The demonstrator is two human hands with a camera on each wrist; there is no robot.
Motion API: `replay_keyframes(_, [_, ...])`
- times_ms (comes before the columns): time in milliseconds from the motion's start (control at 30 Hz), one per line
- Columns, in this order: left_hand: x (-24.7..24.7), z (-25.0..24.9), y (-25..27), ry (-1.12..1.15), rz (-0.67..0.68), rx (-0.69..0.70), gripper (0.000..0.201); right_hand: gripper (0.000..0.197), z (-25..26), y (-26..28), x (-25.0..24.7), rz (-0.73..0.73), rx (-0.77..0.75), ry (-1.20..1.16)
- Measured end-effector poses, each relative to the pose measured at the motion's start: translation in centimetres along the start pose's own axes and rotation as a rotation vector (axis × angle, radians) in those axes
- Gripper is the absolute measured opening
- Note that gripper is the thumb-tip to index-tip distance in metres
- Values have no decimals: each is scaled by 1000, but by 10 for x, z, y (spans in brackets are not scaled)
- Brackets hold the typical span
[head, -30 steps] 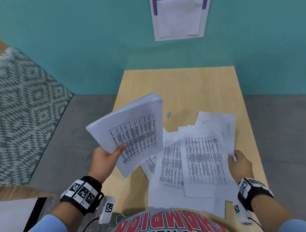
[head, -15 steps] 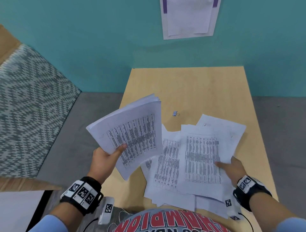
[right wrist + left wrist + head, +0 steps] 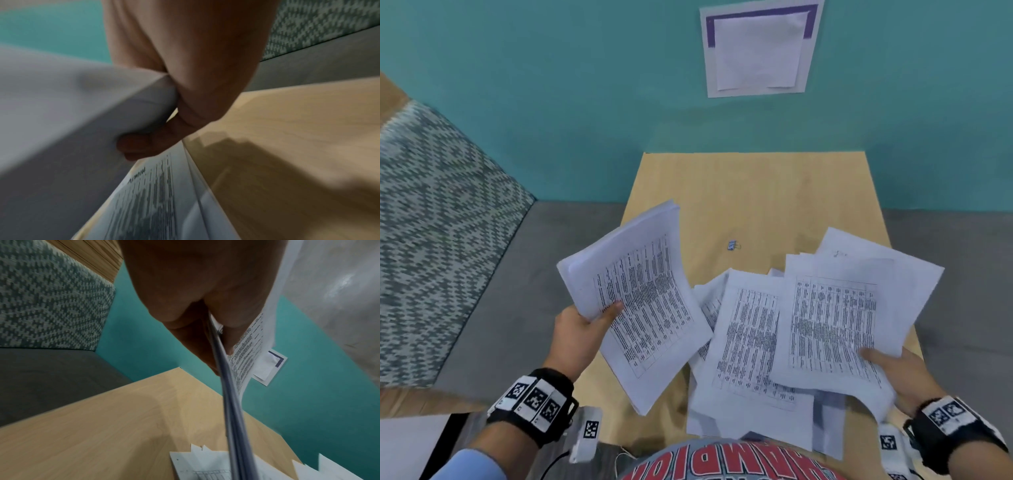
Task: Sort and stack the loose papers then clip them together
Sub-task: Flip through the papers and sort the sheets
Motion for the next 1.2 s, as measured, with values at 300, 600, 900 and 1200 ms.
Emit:
replay_keyframes(300, [-10,14,-26,3,13,-103,35,19,23,-1,-29,-22,13,-127])
replay_keyframes(600, [-13,31,-26,-119,157,-326,25,18,15,9,-36,-100,107,-161])
replay_keyframes(900, [64,61,-17,-181,396,-429,33,36,7,11,-32,-75,108,50])
replay_keyframes(1200, [87,65,-18,-246,396,-441,22,25,25,-1,2,212,41,328])
Point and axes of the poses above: each hand's wrist, its own y-axis away from the middle knuckle, its own x-axis out of the palm, z = x × y, the point moved 3 cm from there along -y, towards the middle knuckle, and after that the axes turned 11 degrees about -x, right-handed, at the moved point
